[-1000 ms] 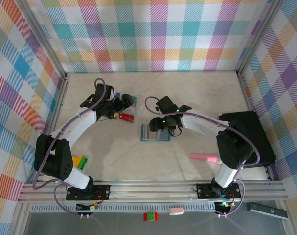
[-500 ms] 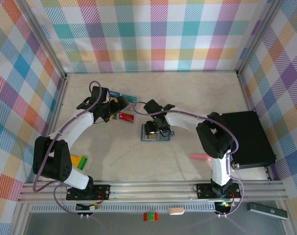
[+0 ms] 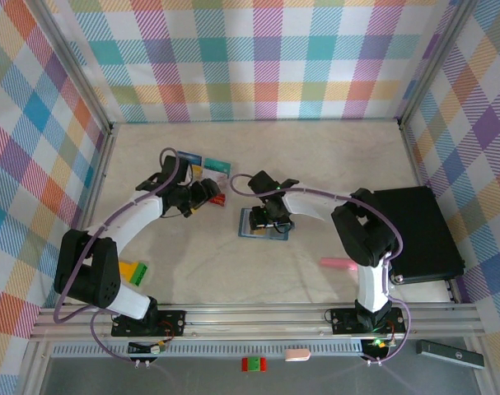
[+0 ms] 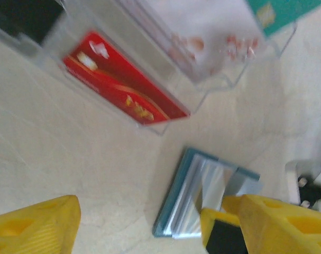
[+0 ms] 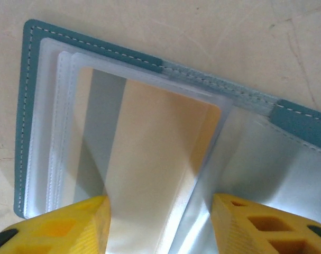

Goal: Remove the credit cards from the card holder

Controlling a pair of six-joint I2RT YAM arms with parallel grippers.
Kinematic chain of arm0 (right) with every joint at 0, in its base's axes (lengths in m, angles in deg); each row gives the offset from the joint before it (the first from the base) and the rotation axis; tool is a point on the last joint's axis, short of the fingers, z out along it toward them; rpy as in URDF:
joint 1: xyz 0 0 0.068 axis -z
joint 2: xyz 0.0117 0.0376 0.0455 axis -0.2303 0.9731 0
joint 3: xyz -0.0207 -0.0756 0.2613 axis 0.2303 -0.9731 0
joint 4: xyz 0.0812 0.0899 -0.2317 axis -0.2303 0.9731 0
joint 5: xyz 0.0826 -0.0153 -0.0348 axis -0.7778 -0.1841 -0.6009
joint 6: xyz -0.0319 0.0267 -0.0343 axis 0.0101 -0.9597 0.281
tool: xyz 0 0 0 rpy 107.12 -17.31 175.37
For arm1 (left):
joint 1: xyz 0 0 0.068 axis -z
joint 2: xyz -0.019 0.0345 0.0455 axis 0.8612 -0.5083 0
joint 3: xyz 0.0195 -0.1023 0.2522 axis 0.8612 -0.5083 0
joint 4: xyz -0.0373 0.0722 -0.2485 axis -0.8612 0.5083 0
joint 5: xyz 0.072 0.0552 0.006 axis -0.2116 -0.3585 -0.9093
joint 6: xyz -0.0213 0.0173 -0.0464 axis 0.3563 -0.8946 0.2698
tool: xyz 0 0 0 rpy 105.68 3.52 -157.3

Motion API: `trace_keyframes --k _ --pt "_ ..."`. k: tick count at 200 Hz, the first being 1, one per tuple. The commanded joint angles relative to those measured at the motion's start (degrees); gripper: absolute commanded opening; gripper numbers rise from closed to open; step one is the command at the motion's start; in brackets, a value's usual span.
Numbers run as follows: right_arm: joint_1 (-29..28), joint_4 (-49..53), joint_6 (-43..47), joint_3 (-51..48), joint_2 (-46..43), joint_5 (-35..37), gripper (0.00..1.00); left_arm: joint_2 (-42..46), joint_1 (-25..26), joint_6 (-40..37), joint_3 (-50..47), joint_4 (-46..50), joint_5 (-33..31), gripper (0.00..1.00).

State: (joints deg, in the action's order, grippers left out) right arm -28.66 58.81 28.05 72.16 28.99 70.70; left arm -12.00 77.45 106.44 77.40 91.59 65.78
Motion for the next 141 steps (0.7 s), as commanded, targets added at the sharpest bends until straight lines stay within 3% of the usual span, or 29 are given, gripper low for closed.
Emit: trace_keyframes --k 1,68,115,141 --pt "1.31 1.31 -0.58 -4.01 1.03 -3.14 0.5 -0.57 3.03 1.96 -1.69 -1.38 2.69 0.72" --pt "3.73 -1.2 1.97 -5.98 -0.76 -7.67 0.42 -10.68 11.76 4.14 1.09 -8.28 7.55 0.42" --pt "4.18 -1.64 2.13 -6.52 -1.17 -7.55 0.31 -16.06 13.72 5.61 3.64 -11.03 9.98 0.26" --pt "4.18 -1.58 2.32 -6.73 -0.98 -7.21 0.26 -17.82 13.99 5.35 4.55 -10.68 10.74 0.22"
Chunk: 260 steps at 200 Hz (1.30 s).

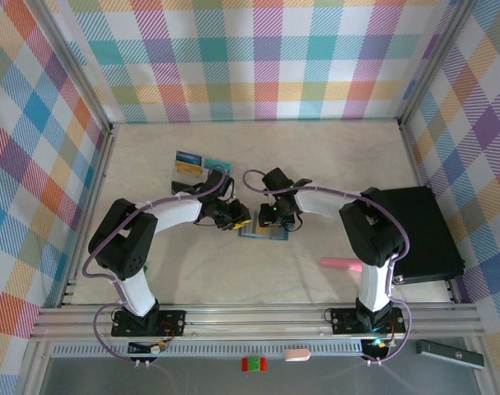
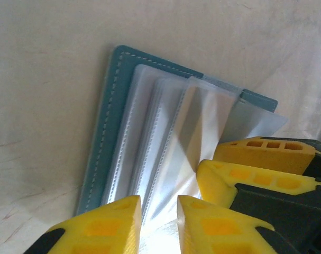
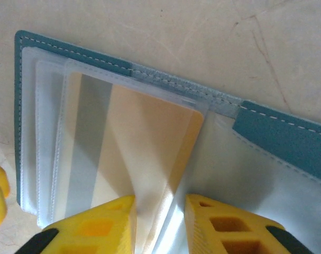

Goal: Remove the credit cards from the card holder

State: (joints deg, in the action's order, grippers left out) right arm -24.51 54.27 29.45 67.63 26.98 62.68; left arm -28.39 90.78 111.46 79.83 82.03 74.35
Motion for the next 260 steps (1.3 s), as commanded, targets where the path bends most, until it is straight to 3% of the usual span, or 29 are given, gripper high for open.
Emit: trace_keyframes --k 1,34,94,117,161,205,260 --pt "0.03 2.95 0.92 -2.23 1.05 0.83 0.26 -1.5 0.66 0.27 2.17 -1.13 2.2 0.22" --pt "0.03 2.77 0.95 -2.52 1.33 1.04 0.23 -3.61 0.84 -0.28 3.06 -0.6 3.59 0.18" --pt "0.03 2.84 0.97 -2.55 0.84 0.68 0.22 -5.62 1.01 -1.64 4.3 2.71 0.39 0.2" --pt "0.03 4.14 1.04 -1.55 -2.15 0.6 0.24 -5.94 1.01 -2.27 4.15 7.41 -3.67 0.21" --pt "0.03 6.39 1.27 1.77 -6.22 0.9 0.28 -7.29 1.18 -1.9 3.93 6.6 -2.15 0.19" --pt "0.01 7.47 0.75 3.51 -2.44 0.69 0.32 -7.64 1.19 -1.93 3.83 6.67 -2.08 0.18" --pt "0.03 9.27 1.62 4.68 0.97 1.69 0.3 -7.93 1.19 -2.21 3.57 7.04 -2.25 0.18"
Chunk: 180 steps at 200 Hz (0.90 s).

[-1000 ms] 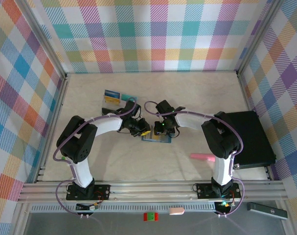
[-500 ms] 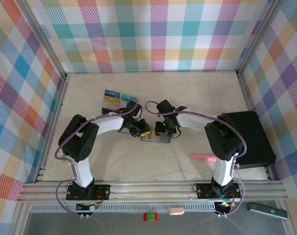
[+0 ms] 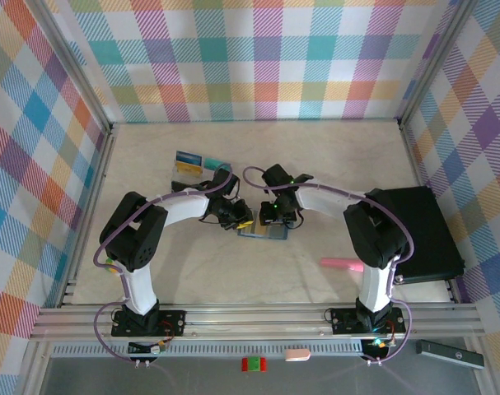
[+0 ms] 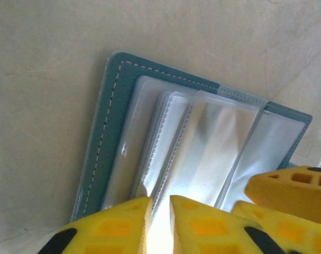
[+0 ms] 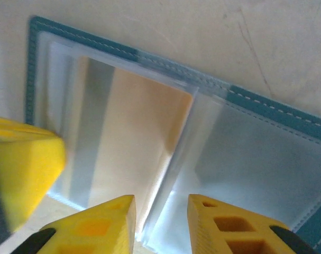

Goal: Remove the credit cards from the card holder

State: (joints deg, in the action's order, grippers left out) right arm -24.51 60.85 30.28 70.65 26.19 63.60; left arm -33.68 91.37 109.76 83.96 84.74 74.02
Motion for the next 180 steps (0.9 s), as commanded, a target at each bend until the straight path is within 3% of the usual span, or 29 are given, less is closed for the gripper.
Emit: trace_keyframes --k 1,52,111,180 --pt "0.03 2.69 0.79 1.67 1.85 0.75 0.3 -2.63 0.6 -0.52 -0.54 4.33 -1.93 0.18" --pt "0.03 2.69 0.71 0.27 4.65 3.55 0.22 -1.21 0.77 -0.18 1.15 5.43 -1.48 0.22" --pt "0.07 1.26 0.2 -0.16 6.43 3.01 0.22 -1.12 0.88 -2.32 2.46 7.25 -1.33 0.26" --pt "0.12 -1.61 0.49 -0.95 -0.62 -0.31 0.26 -3.06 1.12 -2.34 2.38 6.7 -0.43 0.2"
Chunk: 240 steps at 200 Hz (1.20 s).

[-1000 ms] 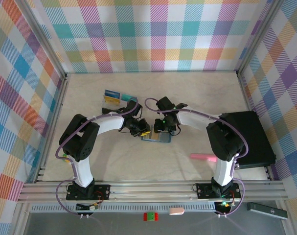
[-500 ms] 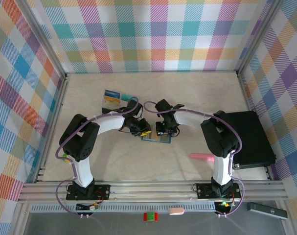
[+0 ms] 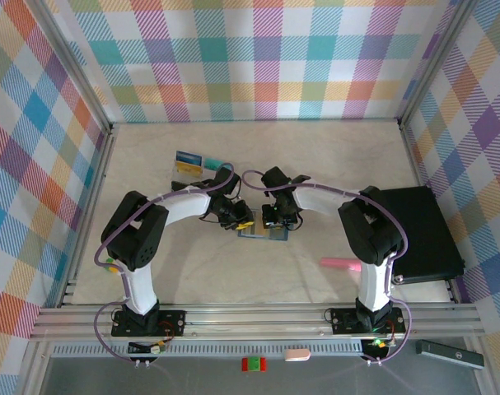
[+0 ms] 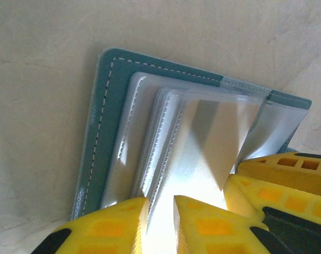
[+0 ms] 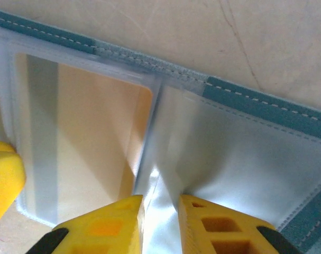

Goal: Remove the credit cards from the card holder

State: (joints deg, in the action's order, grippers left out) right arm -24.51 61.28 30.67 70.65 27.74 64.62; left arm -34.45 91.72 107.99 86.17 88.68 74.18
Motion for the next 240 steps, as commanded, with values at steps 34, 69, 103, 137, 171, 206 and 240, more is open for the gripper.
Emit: trace_keyframes --k 34,69,103,137,171,206,240 --pt "0.29 -3.01 -1.16 -1.06 -1.9 -3.76 0.29 -2.42 0.78 -0.59 -0.08 2.86 -1.09 0.19" --pt "0.29 -2.53 -1.88 -1.23 -0.42 -2.07 0.31 -2.22 0.78 -0.68 -0.48 2.95 -1.15 0.18" --pt "0.38 -0.8 -1.76 -1.4 1.76 1.45 0.28 -1.3 0.78 -0.89 -0.22 2.77 -0.43 0.19" --pt "0.29 -0.54 -1.75 -2.23 3.59 2.44 0.23 -0.36 0.78 -2.48 0.56 3.37 0.11 0.2" --pt "0.29 -0.97 -1.88 -2.63 4.25 2.22 0.22 -0.08 0.86 -5.23 1.49 4.72 0.54 0.21" --pt "0.38 -1.43 -1.72 -2.73 4.17 1.82 0.21 0.42 1.04 -5.5 1.58 3.13 2.68 0.18" --pt "0.41 -1.89 -1.66 -2.9 4.09 1.13 0.21 0.97 1.12 -5.87 1.42 1.95 3.98 0.17"
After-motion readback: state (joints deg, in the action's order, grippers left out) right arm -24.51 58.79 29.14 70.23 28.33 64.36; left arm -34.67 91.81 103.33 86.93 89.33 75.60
